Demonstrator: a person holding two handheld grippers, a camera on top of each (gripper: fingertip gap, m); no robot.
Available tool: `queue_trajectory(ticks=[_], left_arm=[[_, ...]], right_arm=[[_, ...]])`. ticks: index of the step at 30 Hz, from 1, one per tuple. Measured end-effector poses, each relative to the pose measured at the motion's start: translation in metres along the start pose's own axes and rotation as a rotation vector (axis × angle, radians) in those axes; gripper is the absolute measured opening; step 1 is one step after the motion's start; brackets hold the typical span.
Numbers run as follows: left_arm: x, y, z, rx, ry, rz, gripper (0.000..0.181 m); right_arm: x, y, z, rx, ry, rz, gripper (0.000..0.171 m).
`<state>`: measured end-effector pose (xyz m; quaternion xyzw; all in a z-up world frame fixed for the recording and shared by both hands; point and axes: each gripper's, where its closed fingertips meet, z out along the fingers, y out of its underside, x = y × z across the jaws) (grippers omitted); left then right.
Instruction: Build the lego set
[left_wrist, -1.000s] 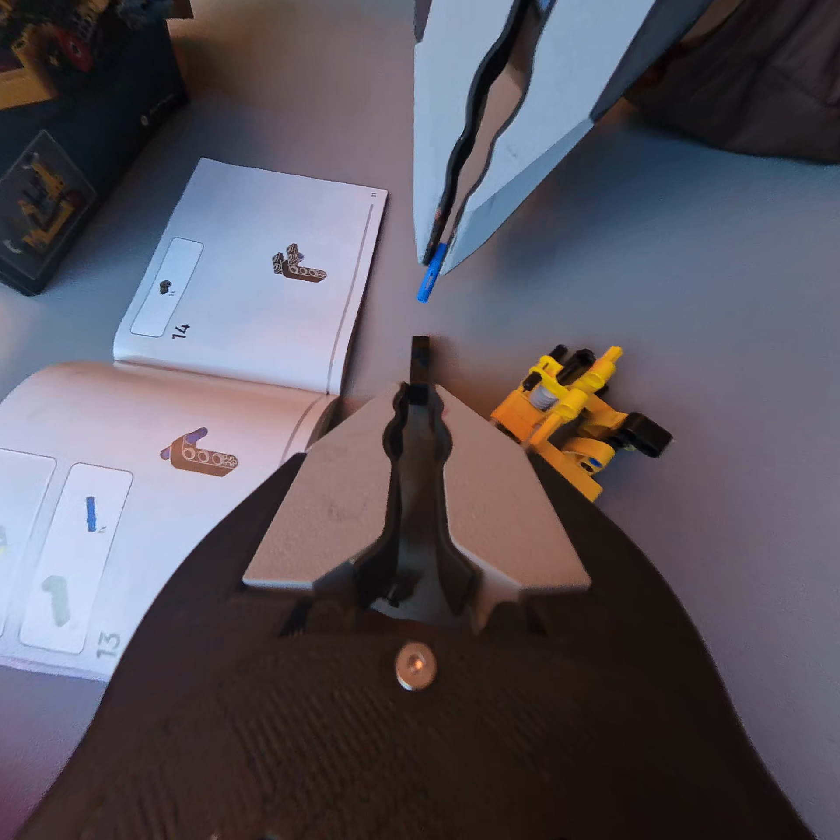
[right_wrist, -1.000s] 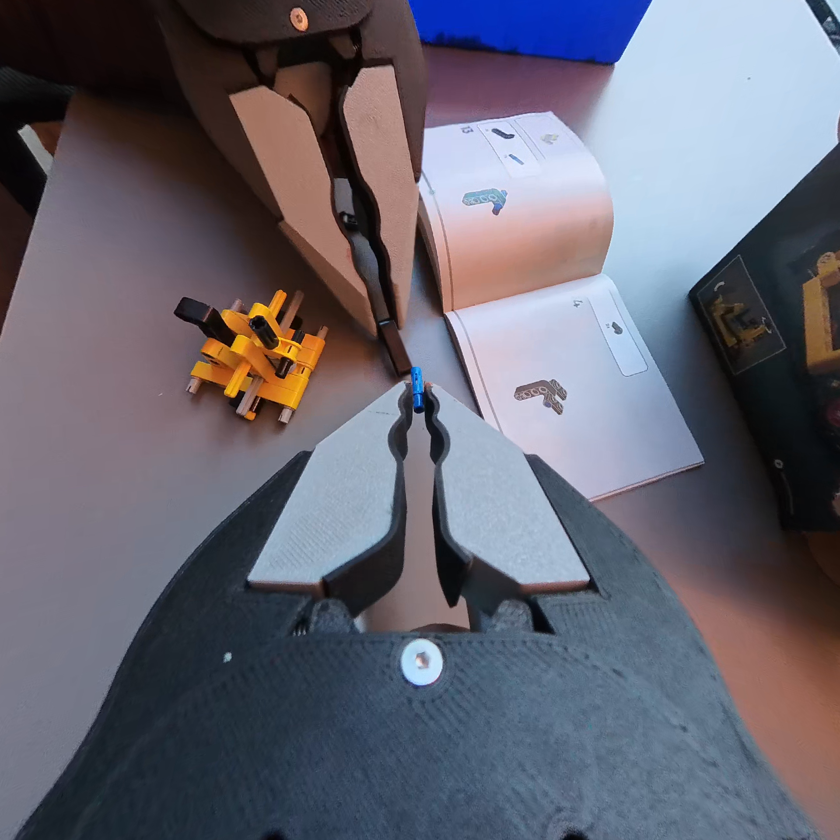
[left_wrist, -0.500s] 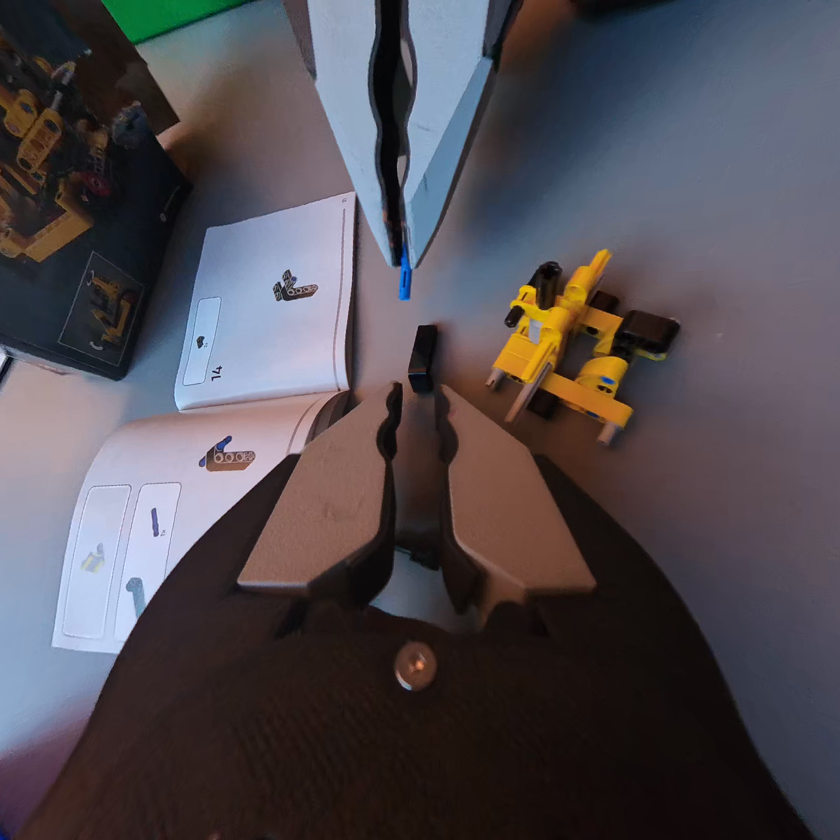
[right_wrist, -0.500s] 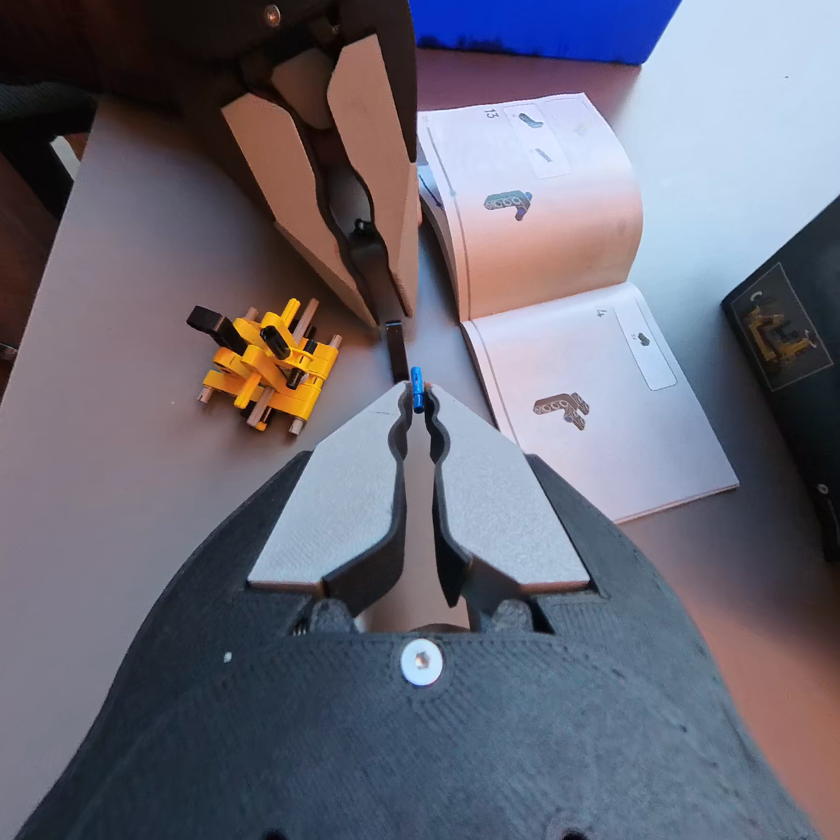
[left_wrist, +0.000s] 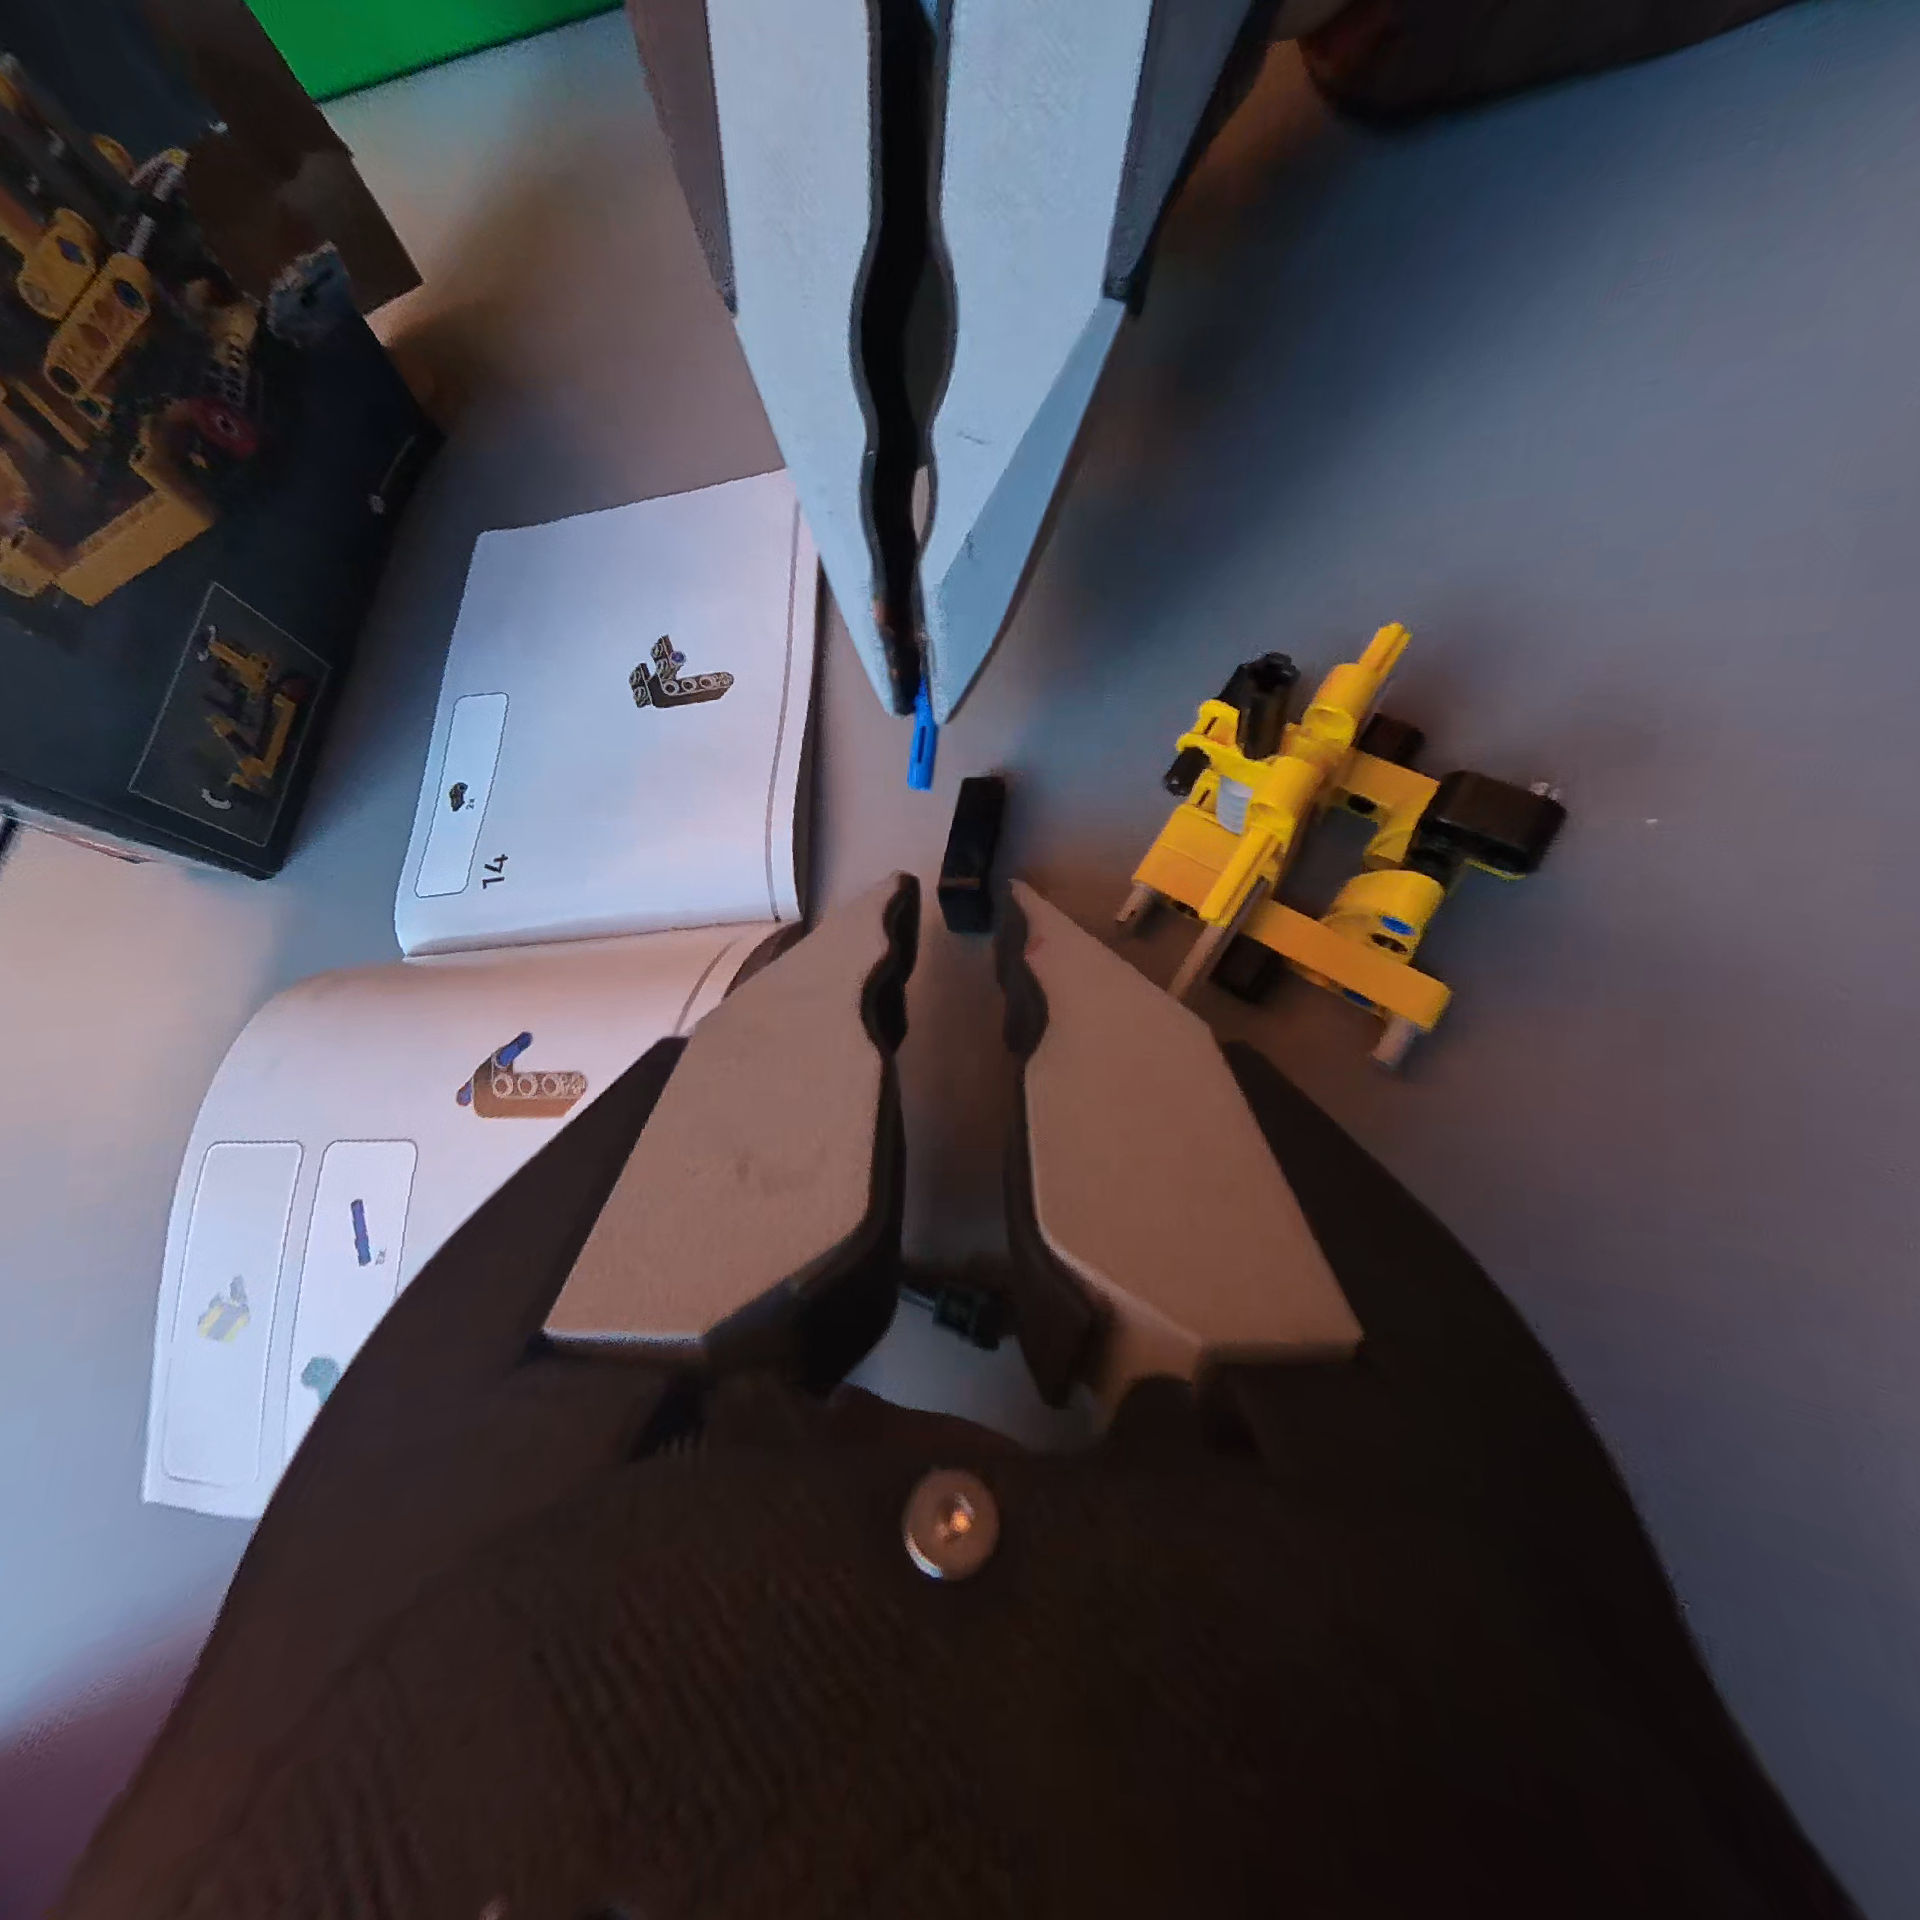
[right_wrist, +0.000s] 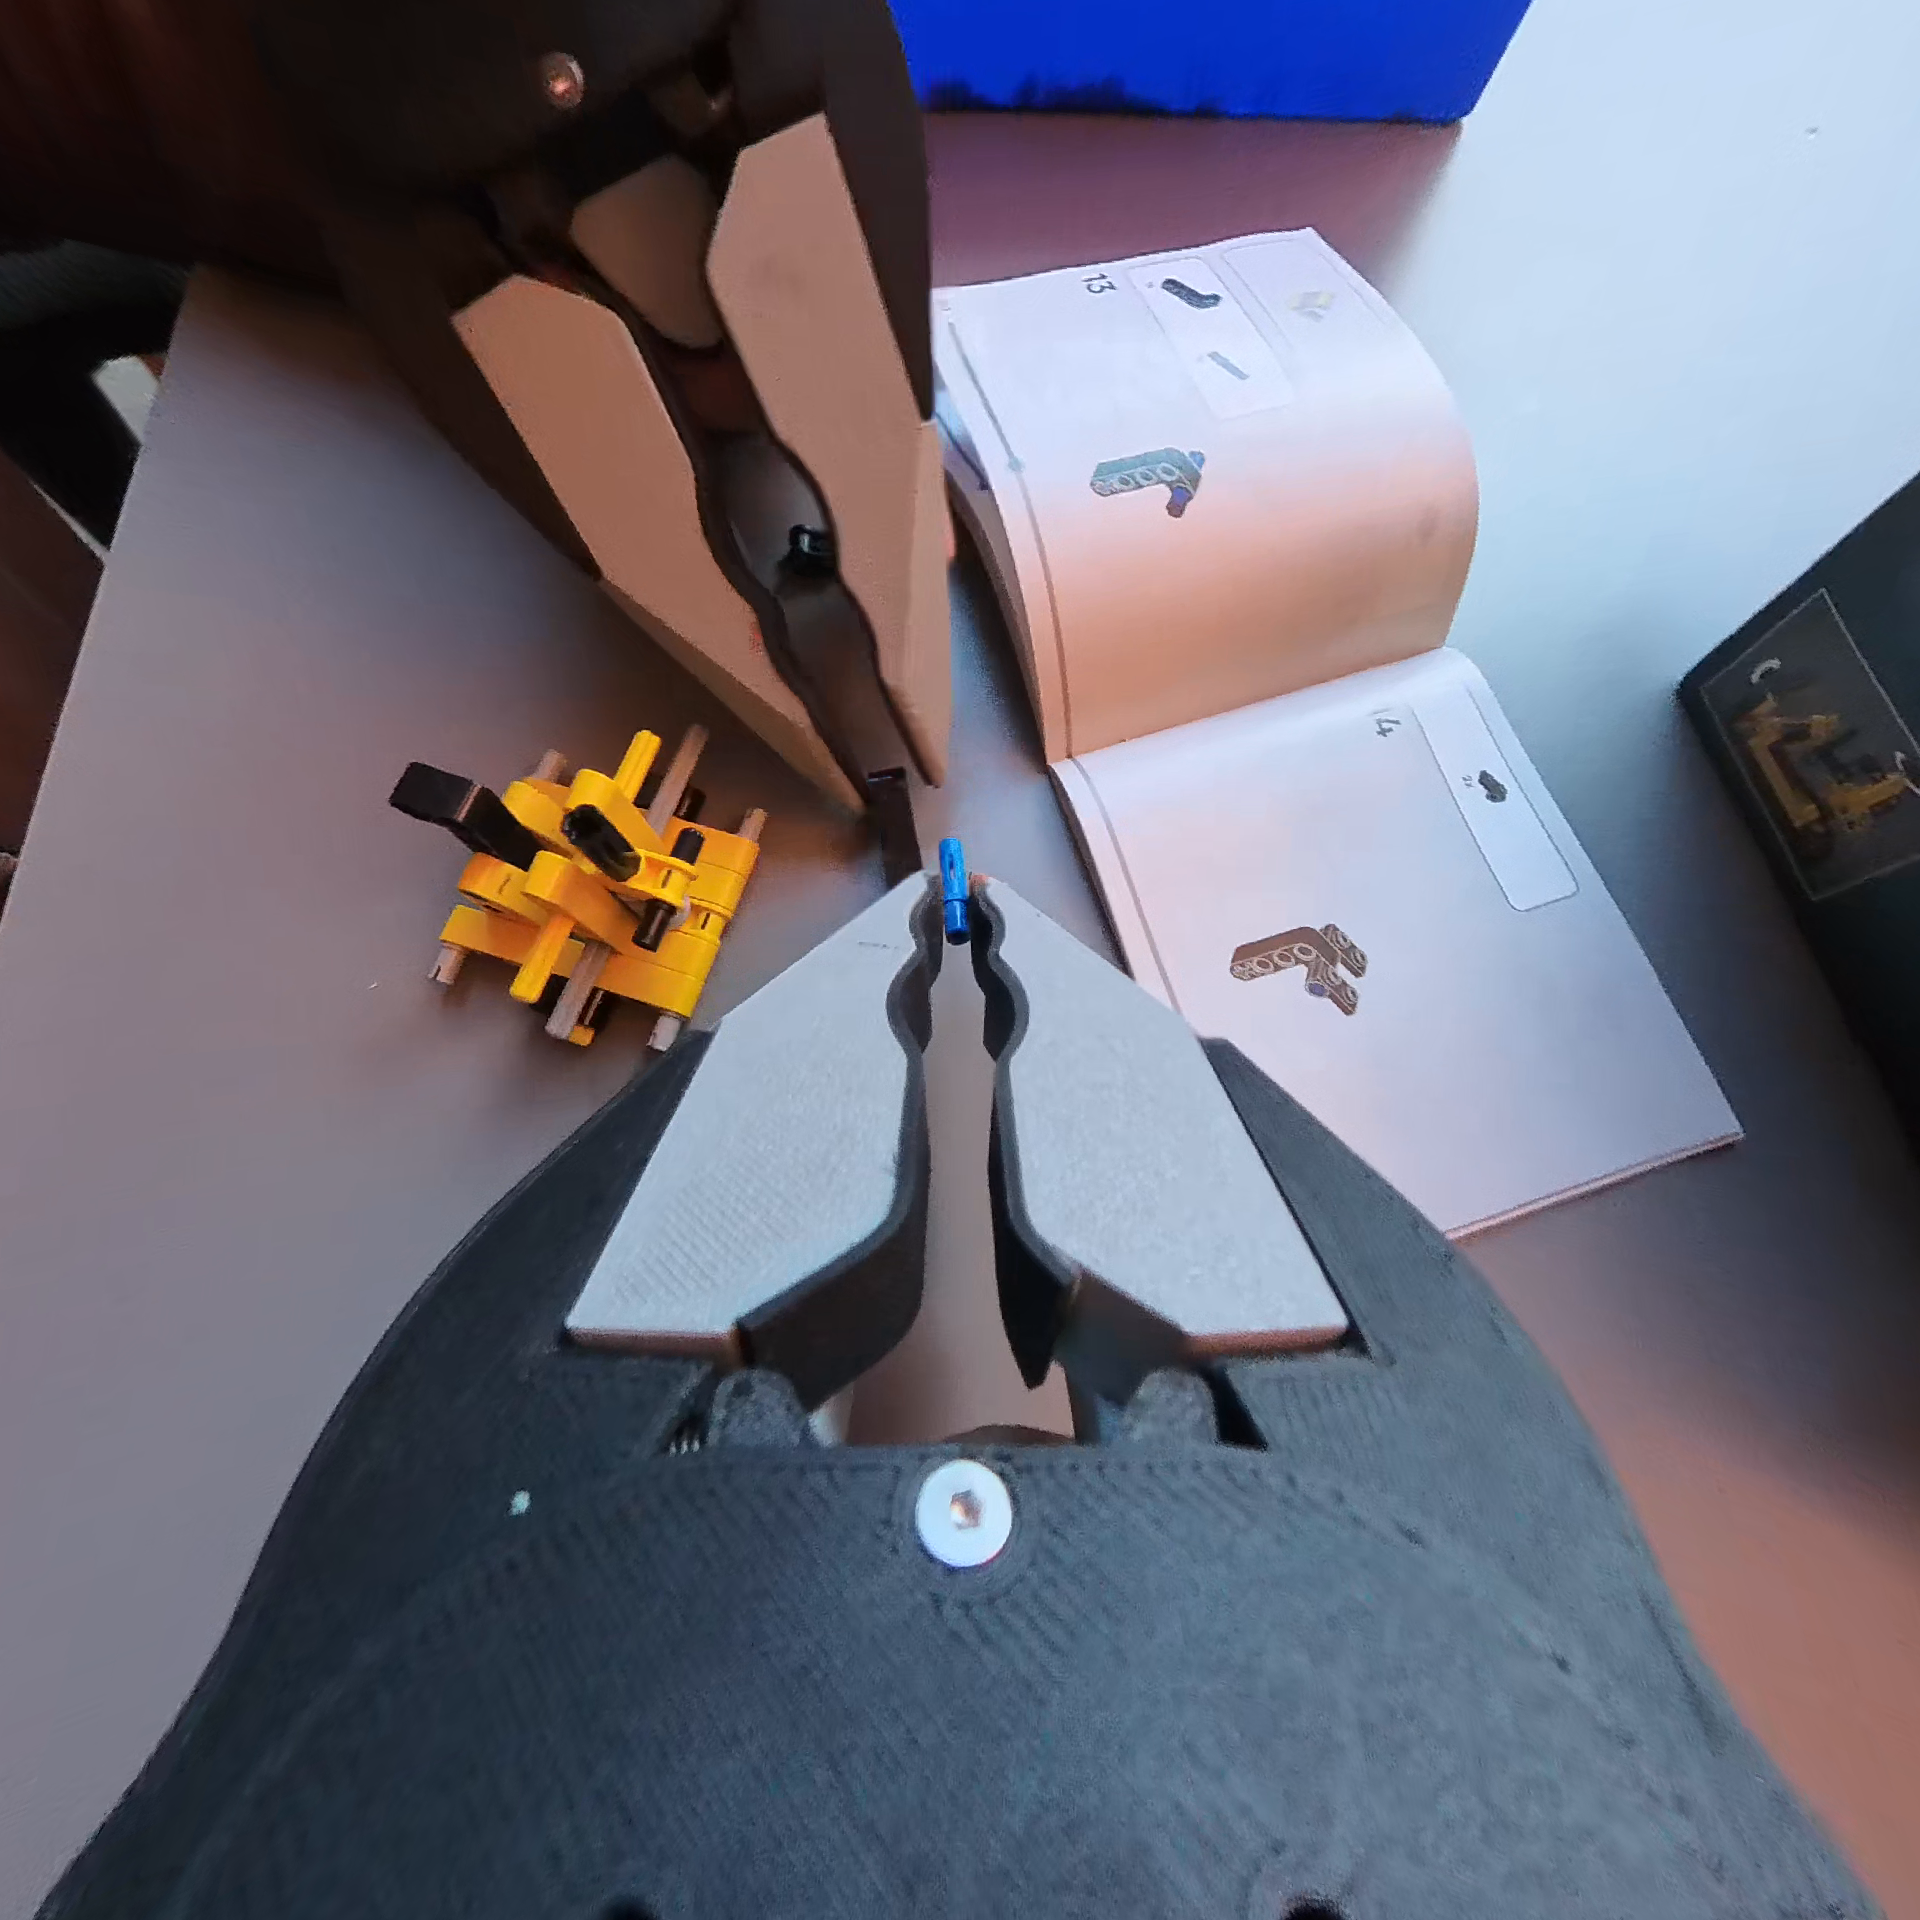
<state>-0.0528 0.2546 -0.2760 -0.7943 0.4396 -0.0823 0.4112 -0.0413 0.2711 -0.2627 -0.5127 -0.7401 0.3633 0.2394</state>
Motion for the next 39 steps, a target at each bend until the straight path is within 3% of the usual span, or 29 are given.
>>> queue_trajectory(ticks=[1,7,10,15,19,25,28,36,39], left_arm=[[0.000,-0.001,0.001,0.003,-0.011,0.017,0.006],[0.008,0.003,-0.002,-0.013,-0.124,0.401,0.007],[0.009,0.003,-0.003,-0.015,-0.151,0.465,0.007],[0.009,0.005,-0.009,0.017,-0.121,0.441,0.015],[0.003,0.003,-0.017,0.033,-0.109,0.373,0.035],[-0.018,-0.012,-0.024,0.099,-0.142,0.152,0.030],[-0.014,-0.025,-0.023,0.154,-0.083,0.045,0.024],[-0.001,-0.030,-0.020,0.161,-0.028,0.053,0.014],[0.000,-0.031,-0.019,0.165,-0.034,0.067,0.002]], right_arm=[[0.001,0.000,0.000,0.002,0.000,0.008,0.001],[-0.006,0.001,0.003,0.000,-0.038,0.001,0.001],[-0.014,0.002,0.006,-0.010,-0.067,-0.023,0.001],[-0.022,0.001,0.008,-0.026,-0.082,-0.061,0.001],[-0.021,0.000,0.007,-0.021,-0.074,-0.066,0.001],[-0.014,-0.006,0.001,0.002,-0.036,-0.055,0.001],[-0.014,-0.016,-0.002,0.032,-0.021,-0.061,0.001],[-0.020,-0.030,-0.005,0.079,-0.022,-0.070,0.001],[-0.020,-0.032,-0.005,0.093,-0.027,-0.056,0.001]])
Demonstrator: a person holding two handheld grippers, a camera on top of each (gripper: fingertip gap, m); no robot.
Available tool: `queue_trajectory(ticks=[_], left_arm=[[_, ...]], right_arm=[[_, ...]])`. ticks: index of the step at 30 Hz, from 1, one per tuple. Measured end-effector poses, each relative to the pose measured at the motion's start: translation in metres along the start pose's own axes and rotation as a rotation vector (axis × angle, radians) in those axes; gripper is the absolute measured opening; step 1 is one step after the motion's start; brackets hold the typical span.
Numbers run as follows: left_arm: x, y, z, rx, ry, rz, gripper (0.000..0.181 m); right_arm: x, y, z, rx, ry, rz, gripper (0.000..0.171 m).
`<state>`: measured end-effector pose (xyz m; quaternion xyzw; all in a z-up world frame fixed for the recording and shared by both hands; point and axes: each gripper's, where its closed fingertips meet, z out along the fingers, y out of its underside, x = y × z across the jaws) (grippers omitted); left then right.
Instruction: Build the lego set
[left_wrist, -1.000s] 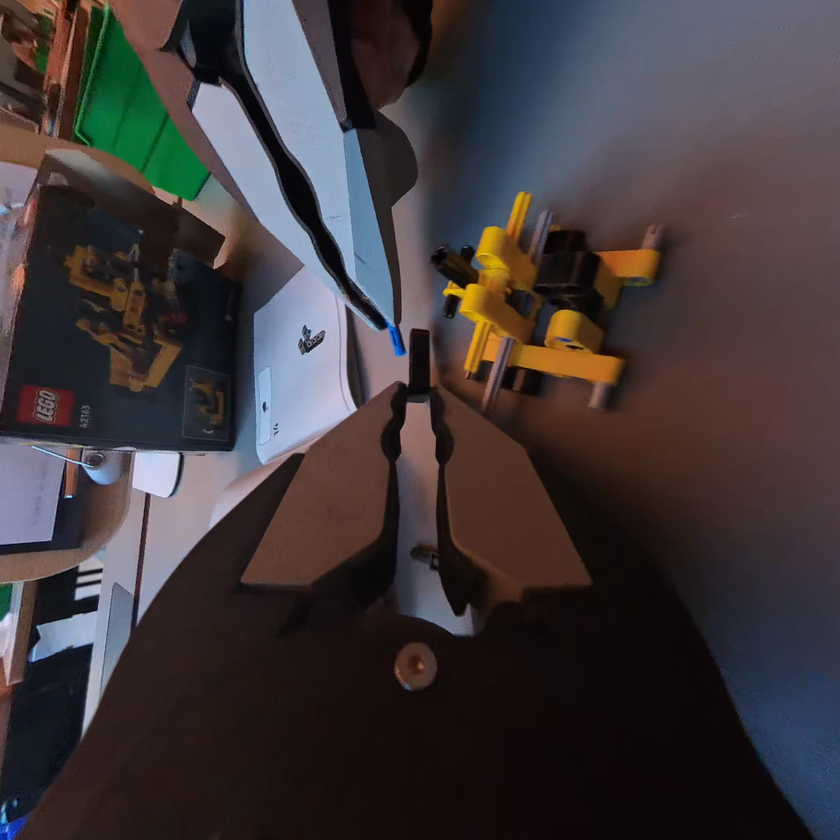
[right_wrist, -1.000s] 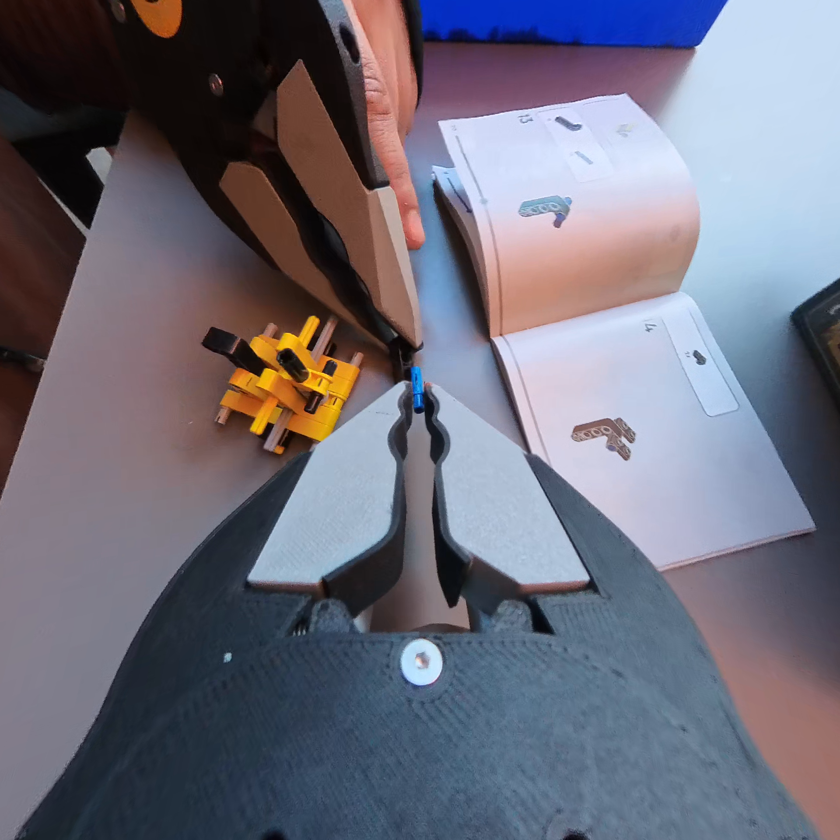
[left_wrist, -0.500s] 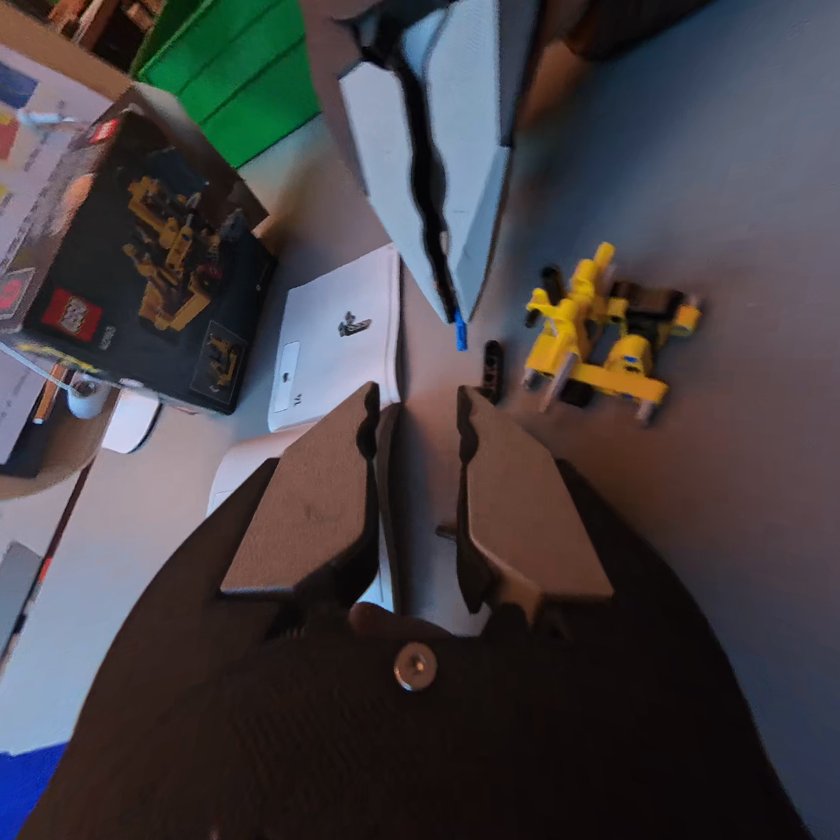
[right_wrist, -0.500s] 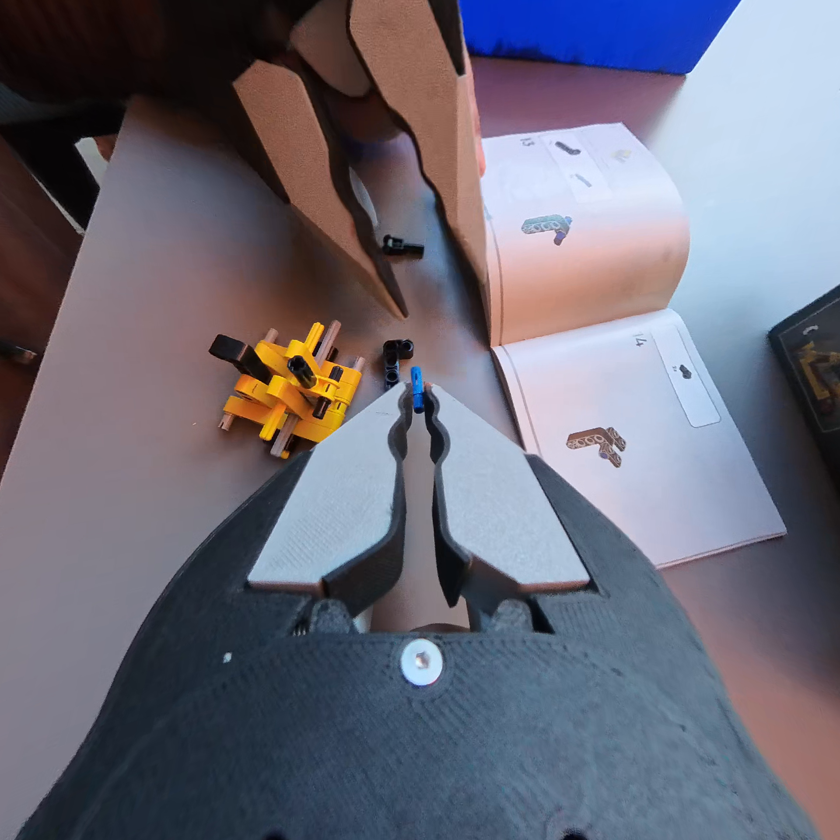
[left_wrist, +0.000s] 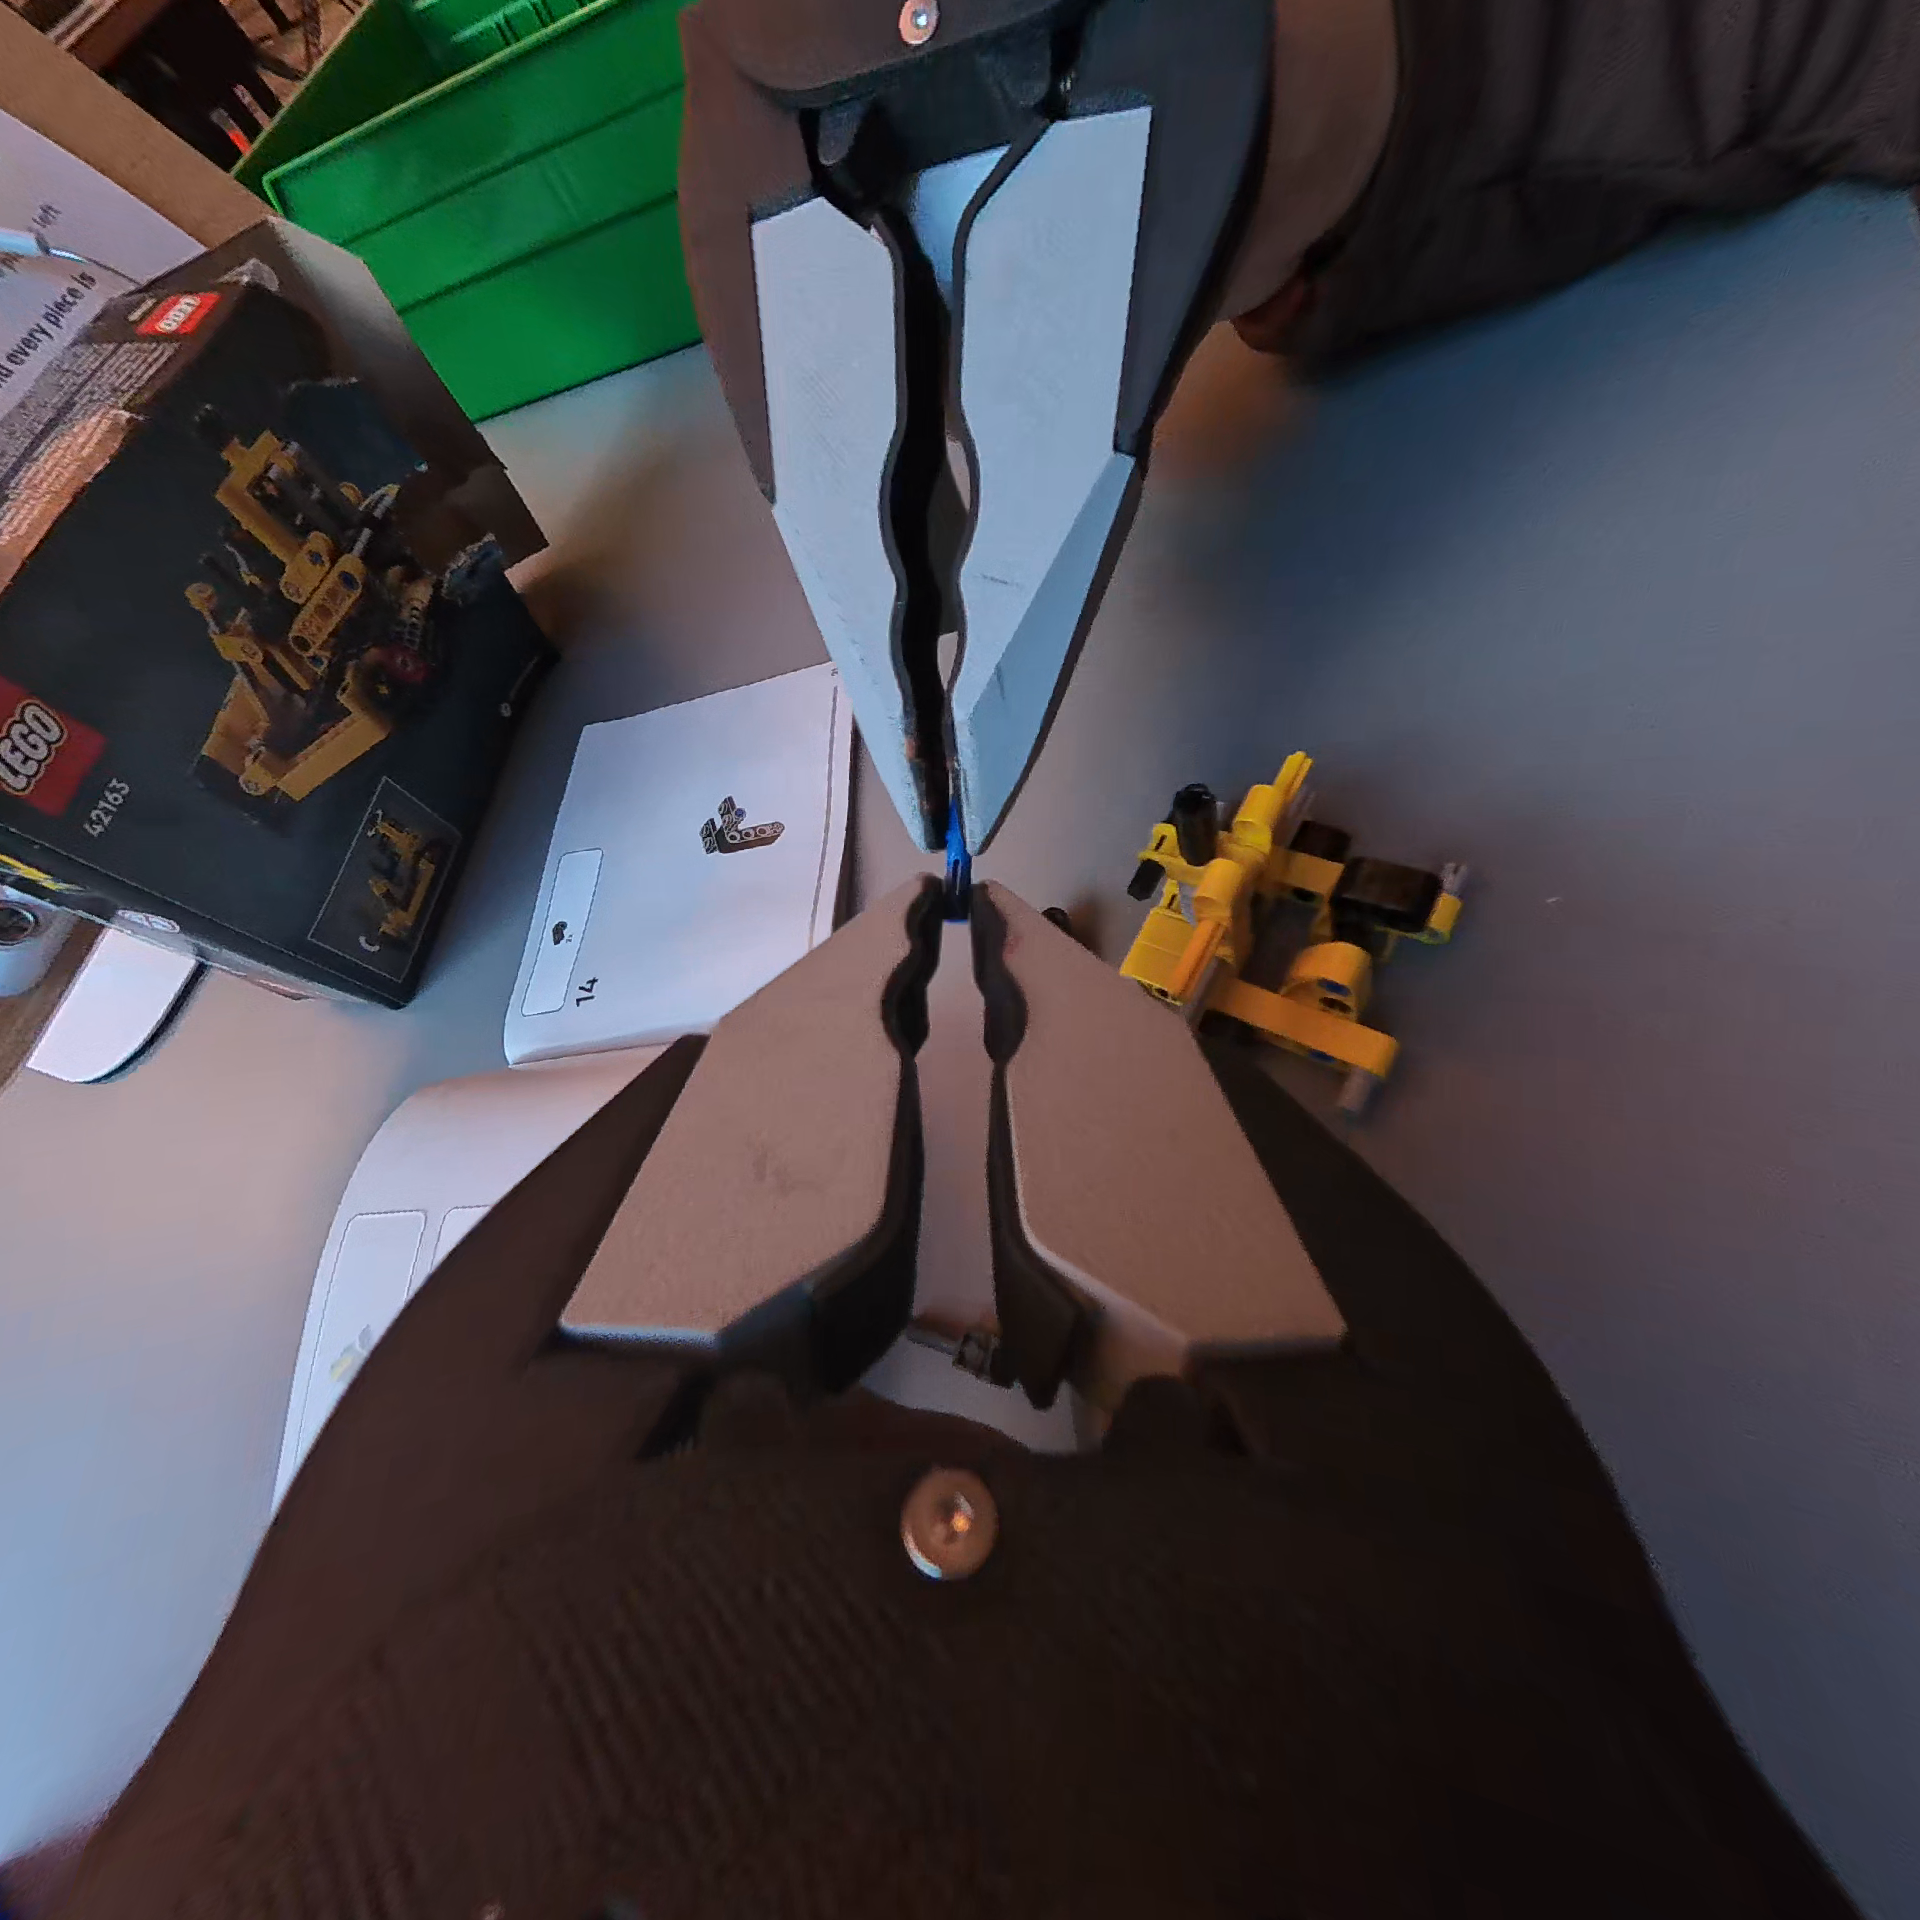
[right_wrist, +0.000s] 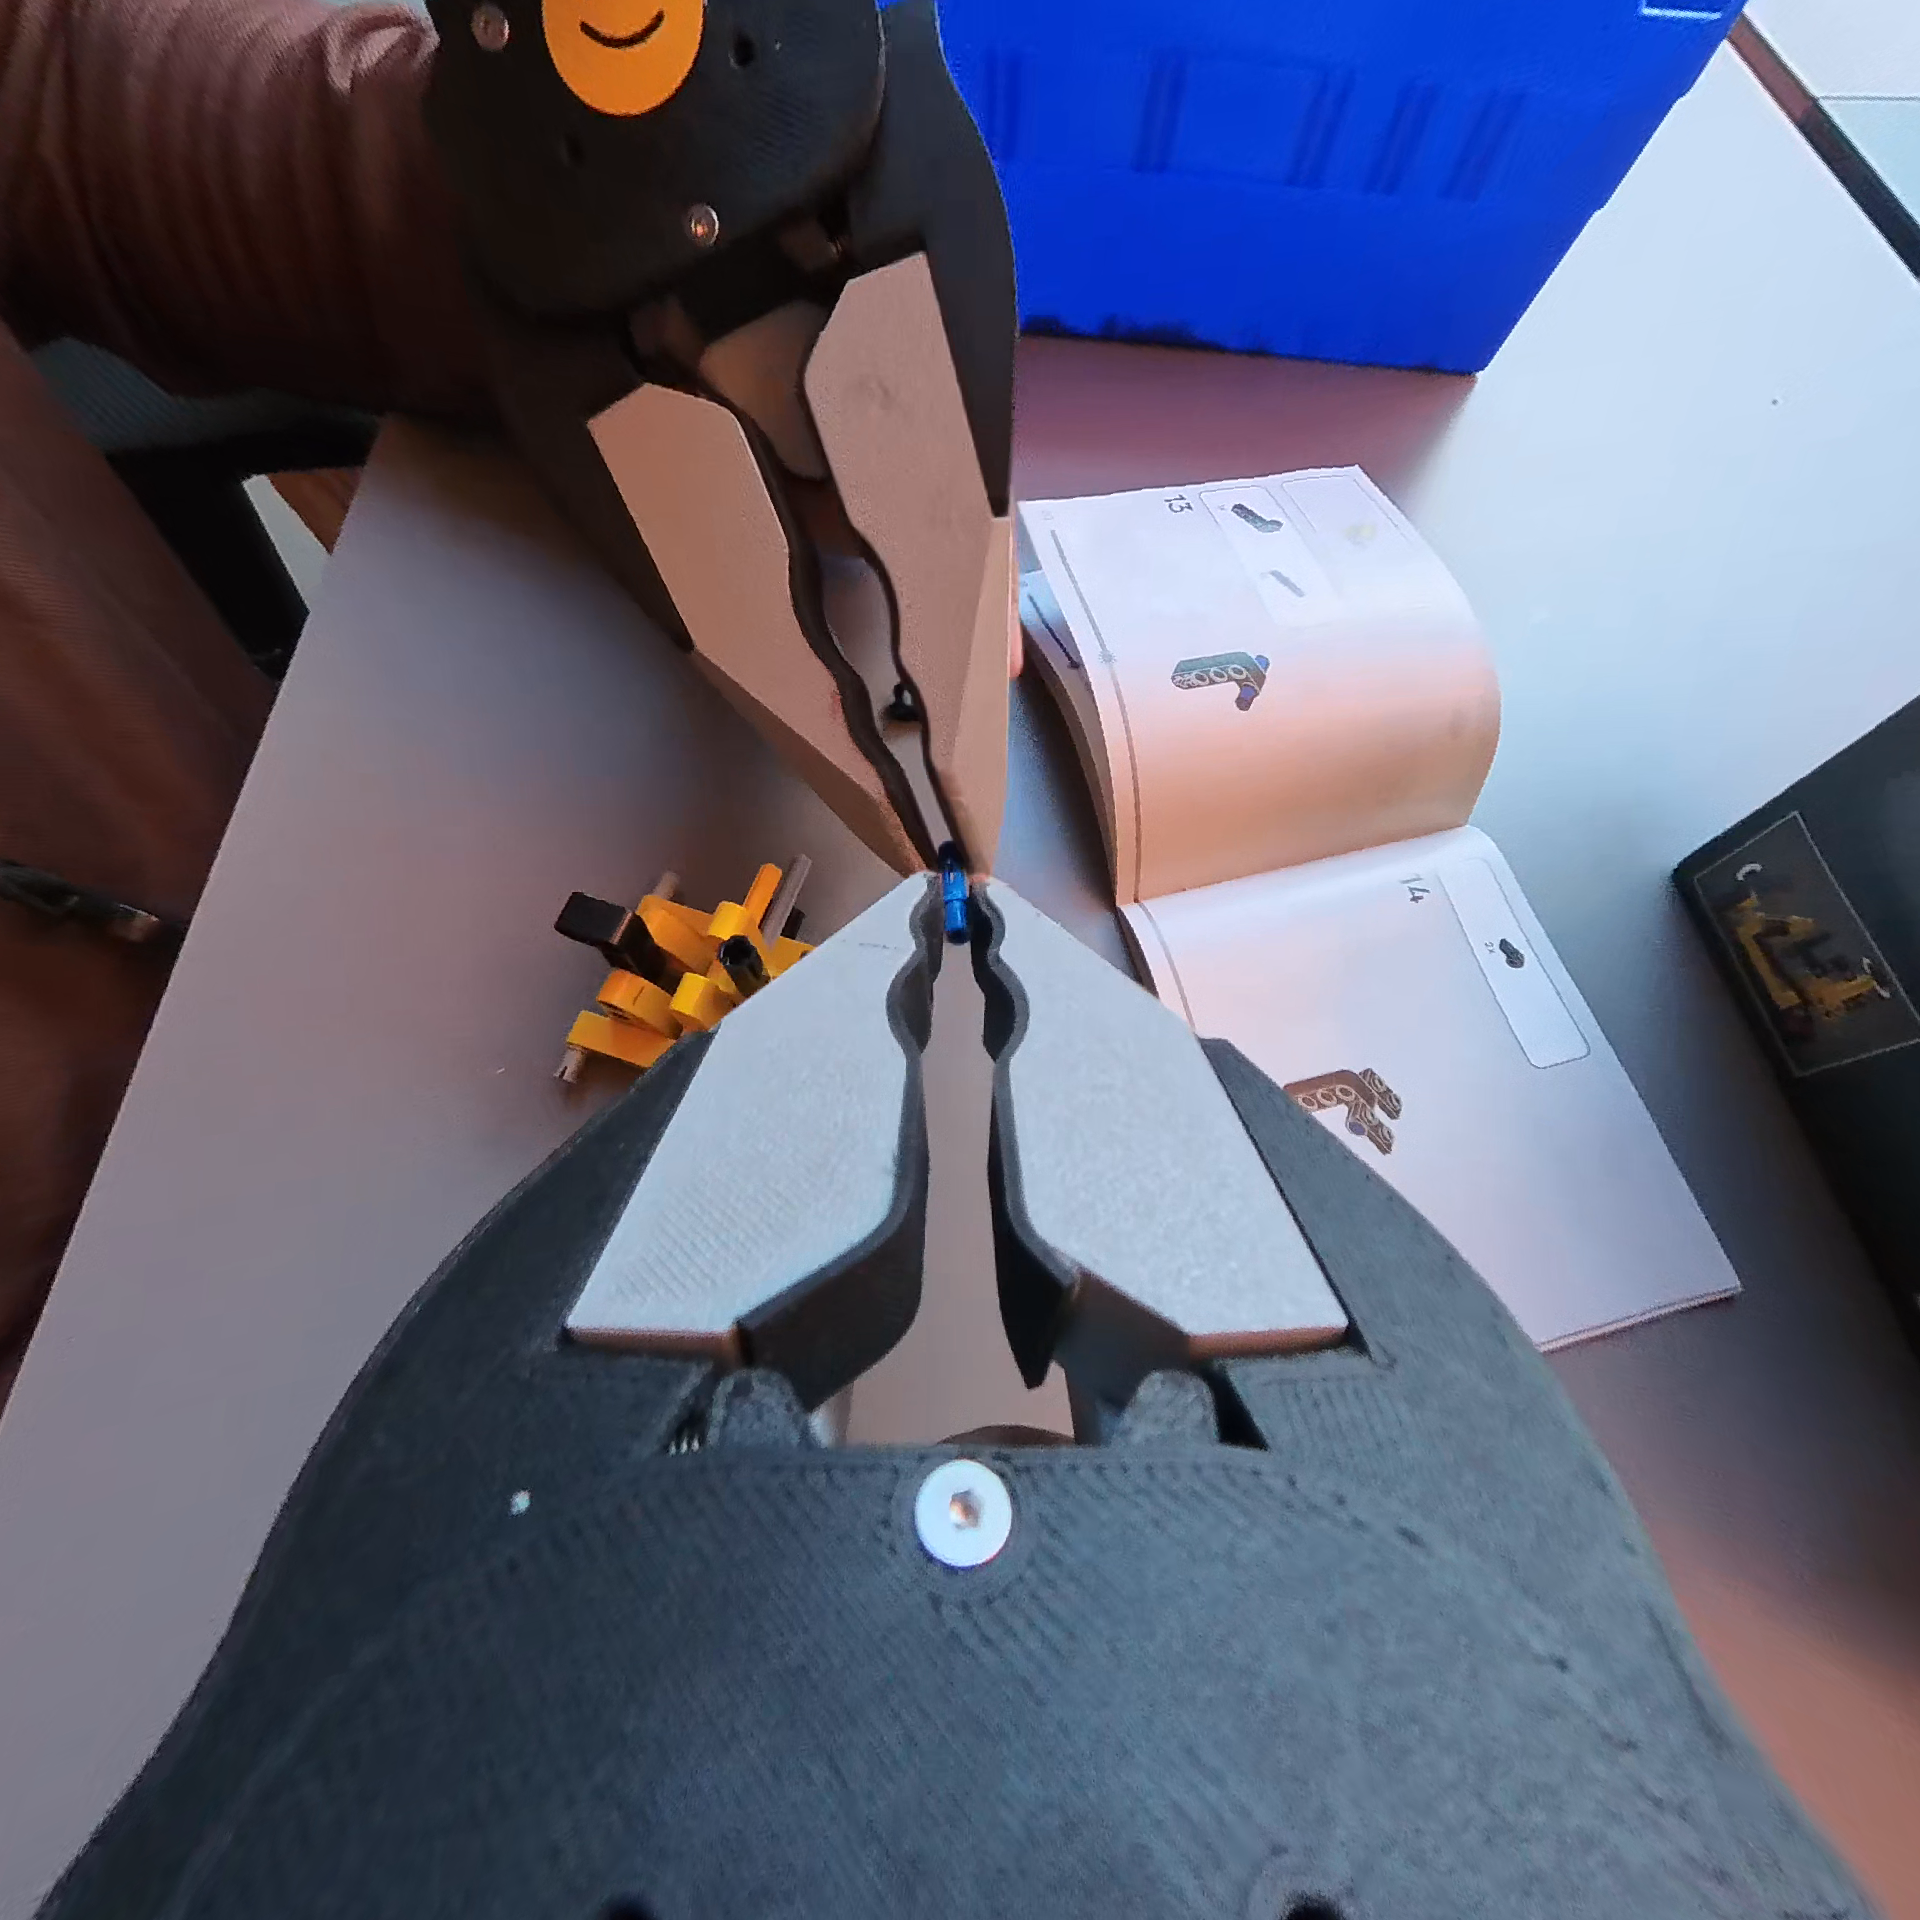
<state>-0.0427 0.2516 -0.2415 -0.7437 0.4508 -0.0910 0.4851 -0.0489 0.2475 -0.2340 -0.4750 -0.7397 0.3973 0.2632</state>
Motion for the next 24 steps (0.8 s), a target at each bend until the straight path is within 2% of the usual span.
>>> queue_trajectory(ticks=[6,14,19,24], left_arm=[[-0.004,-0.003,0.000,0.021,-0.015,-0.030,0.002],[-0.017,-0.021,-0.010,0.165,0.000,-0.235,0.002],[-0.020,-0.031,-0.018,0.235,0.016,-0.285,0.002],[-0.016,-0.032,-0.018,0.241,0.040,-0.291,0.002]], right_arm=[[0.003,-0.004,-0.003,0.037,-0.002,0.028,0.001],[0.011,-0.027,-0.035,0.285,-0.061,0.129,0.008],[0.007,-0.027,-0.028,0.276,-0.086,0.129,0.013],[0.004,-0.030,-0.020,0.275,-0.087,0.125,0.004]])
